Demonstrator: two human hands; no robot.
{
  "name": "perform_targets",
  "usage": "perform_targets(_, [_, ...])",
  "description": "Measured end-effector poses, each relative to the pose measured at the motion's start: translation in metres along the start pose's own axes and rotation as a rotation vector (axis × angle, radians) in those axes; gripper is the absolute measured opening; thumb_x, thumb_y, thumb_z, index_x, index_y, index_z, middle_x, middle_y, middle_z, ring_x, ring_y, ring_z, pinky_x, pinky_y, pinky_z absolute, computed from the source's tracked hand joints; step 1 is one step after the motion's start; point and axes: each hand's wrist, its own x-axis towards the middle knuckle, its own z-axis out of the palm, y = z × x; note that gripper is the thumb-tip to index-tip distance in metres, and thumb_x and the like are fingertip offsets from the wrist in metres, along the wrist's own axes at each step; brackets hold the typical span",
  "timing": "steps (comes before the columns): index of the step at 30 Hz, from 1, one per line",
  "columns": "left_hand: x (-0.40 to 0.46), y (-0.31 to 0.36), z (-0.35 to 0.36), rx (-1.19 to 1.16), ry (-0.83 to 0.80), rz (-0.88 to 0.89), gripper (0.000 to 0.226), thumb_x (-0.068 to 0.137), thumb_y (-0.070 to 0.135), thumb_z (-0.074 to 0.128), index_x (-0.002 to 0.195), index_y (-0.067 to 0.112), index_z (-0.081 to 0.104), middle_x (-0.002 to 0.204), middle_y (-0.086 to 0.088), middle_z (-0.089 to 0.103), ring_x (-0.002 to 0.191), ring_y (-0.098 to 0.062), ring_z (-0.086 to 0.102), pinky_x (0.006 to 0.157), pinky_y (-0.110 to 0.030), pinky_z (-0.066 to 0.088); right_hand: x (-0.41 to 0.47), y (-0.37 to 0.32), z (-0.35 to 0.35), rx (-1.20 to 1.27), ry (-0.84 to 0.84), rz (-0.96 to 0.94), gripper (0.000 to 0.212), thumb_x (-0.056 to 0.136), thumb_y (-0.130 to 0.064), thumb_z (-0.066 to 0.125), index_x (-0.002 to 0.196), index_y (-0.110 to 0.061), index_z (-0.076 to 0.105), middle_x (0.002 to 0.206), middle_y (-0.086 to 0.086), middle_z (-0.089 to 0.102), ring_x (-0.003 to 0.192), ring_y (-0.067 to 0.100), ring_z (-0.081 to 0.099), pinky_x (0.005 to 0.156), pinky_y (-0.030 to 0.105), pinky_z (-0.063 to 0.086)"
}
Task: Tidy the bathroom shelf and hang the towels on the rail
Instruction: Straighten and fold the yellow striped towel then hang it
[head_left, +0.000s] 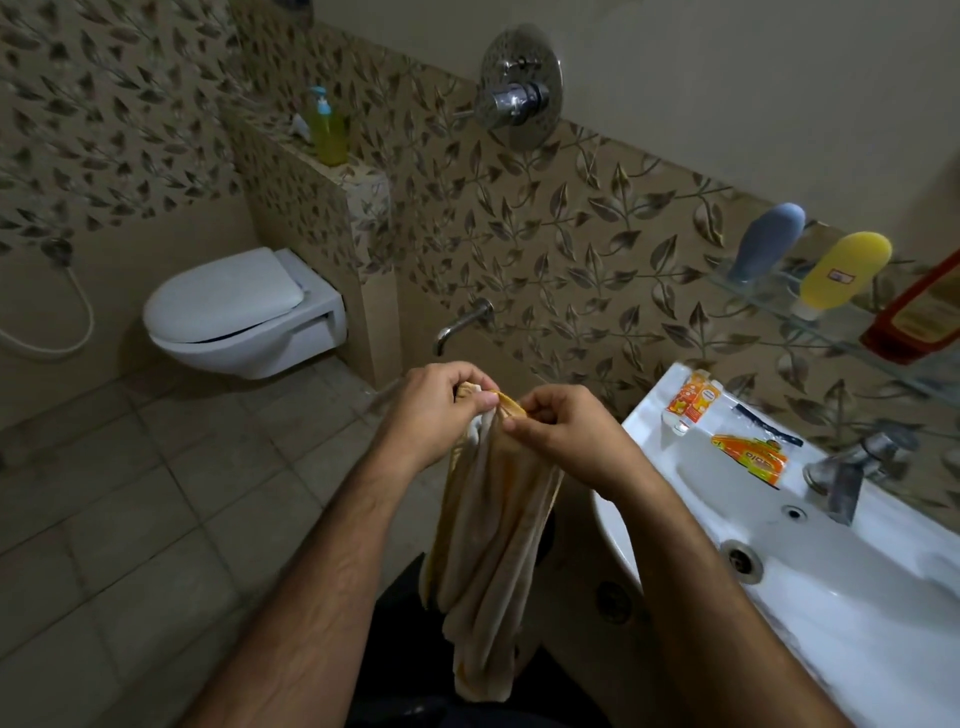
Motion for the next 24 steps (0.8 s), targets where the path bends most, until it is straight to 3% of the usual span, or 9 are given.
perform_targets(4, [0.006, 0.003, 0.002, 0.093, 0.179, -0.016, 0.003, 0.086, 0.025, 0.069, 0.085, 0.028, 0.071, 0.081, 0.010, 0.068, 0.077, -0.001, 0.061, 0.061, -0.021, 0.047, -0.009, -0.010, -0.027, 0.013, -0.154, 0.122, 0.015, 0.091, -0.027, 0.068, 0.092, -0.013, 0.073, 0.088, 0.010, 0.076, 0.086, 0.028, 0.073, 0.081, 0.044, 0.057])
perform_targets(9, [0.007, -0.001, -0.003, 0.160, 0.276, -0.105, 0.004, 0.089, 0.025, 0.066, 0.089, 0.027, 0.069, 0.085, 0.007, 0.067, 0.076, -0.004, 0.058, 0.054, -0.016, 0.038, -0.015, -0.009, -0.043, -0.182, -0.119, 0.125, 0.016, 0.091, -0.028, 0.068, 0.083, -0.015, 0.074, 0.079, 0.004, 0.074, 0.077, 0.021, 0.070, 0.070, 0.034, 0.055])
perform_targets(12, [0.009, 0.004, 0.004, 0.076, 0.104, -0.127, 0.029, 0.088, 0.020, 0.067, 0.114, 0.033, 0.064, 0.086, 0.003, 0.069, 0.076, -0.010, 0.061, 0.062, -0.027, 0.050, -0.002, -0.001, -0.031, -0.348, 0.042, 0.074, 0.014, 0.090, -0.028, 0.066, 0.080, -0.019, 0.071, 0.077, 0.001, 0.069, 0.078, 0.019, 0.065, 0.065, 0.030, 0.047])
perform_targets(15, [0.006, 0.013, 0.009, -0.164, -0.192, -0.021, 0.060, 0.086, 0.012, 0.069, 0.136, 0.040, 0.050, 0.065, 0.002, 0.060, 0.061, -0.009, 0.051, 0.060, -0.027, 0.046, 0.011, 0.003, -0.016, -0.366, 0.156, 0.012, 0.012, 0.088, -0.025, 0.065, 0.083, -0.016, 0.071, 0.079, 0.003, 0.069, 0.081, 0.022, 0.064, 0.065, 0.030, 0.042])
perform_targets(18, [0.008, 0.017, 0.007, -0.306, -0.352, 0.023, 0.043, 0.085, 0.008, 0.071, 0.124, 0.024, 0.066, 0.066, 0.008, 0.060, 0.061, -0.002, 0.051, 0.062, -0.017, 0.045, 0.015, 0.002, -0.011, -0.338, 0.175, 0.000, 0.015, 0.087, -0.023, 0.064, 0.073, -0.021, 0.063, 0.064, -0.004, 0.057, 0.072, 0.019, 0.055, 0.061, 0.028, 0.034])
perform_targets(21, [0.014, 0.014, 0.011, -0.310, -0.271, -0.041, 0.020, 0.083, 0.011, 0.075, 0.103, 0.014, 0.074, 0.072, 0.001, 0.067, 0.064, -0.004, 0.056, 0.065, -0.022, 0.047, 0.016, 0.001, -0.010, -0.290, 0.185, -0.002, 0.016, 0.087, -0.024, 0.065, 0.076, -0.013, 0.069, 0.063, 0.000, 0.061, 0.068, 0.021, 0.057, 0.057, 0.031, 0.037])
perform_targets(24, [0.015, 0.015, 0.014, -0.271, -0.245, -0.069, 0.013, 0.082, 0.014, 0.076, 0.094, 0.011, 0.076, 0.065, 0.009, 0.067, 0.057, 0.002, 0.055, 0.058, -0.018, 0.043, 0.018, 0.004, -0.011, -0.279, 0.264, 0.010, 0.017, 0.086, -0.027, 0.067, 0.075, -0.014, 0.070, 0.059, -0.003, 0.058, 0.064, 0.016, 0.055, 0.055, 0.029, 0.036])
